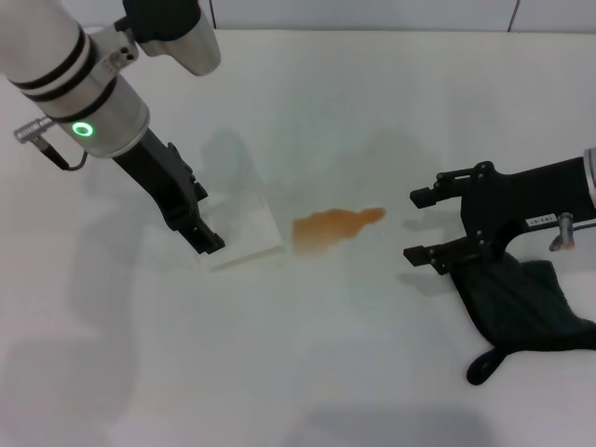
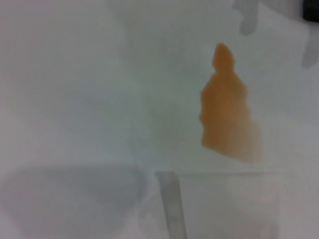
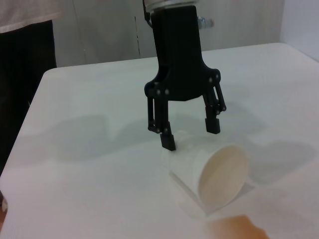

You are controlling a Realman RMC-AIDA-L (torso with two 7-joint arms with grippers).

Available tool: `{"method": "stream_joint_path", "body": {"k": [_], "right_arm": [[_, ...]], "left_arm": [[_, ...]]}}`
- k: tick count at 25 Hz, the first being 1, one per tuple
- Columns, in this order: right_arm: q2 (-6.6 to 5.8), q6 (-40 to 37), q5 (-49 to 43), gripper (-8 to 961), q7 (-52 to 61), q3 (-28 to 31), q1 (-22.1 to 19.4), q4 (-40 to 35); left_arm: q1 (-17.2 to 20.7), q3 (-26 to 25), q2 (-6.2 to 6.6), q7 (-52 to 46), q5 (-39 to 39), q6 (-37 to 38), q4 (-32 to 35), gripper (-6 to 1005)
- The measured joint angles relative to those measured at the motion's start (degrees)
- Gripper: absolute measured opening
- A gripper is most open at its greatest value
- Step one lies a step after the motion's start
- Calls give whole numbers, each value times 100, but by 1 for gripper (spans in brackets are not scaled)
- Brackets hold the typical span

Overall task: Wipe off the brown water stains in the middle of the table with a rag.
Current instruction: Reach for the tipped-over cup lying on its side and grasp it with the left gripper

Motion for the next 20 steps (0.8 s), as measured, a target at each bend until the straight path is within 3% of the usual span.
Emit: {"method": "stream_joint_path", "body": {"k": [5, 12, 20], "right_arm": [[0, 11, 0, 791, 0, -64, 6, 0], [0, 71, 39, 792, 0, -147, 11, 0], [0, 73, 50, 792, -13, -147, 11, 67]], "left_arm": [[-18, 32, -21, -7, -66, -192, -173, 845], [18, 573, -31, -6, -451, -460, -307, 846], [26, 809, -35, 52, -612, -731, -564, 844]]}}
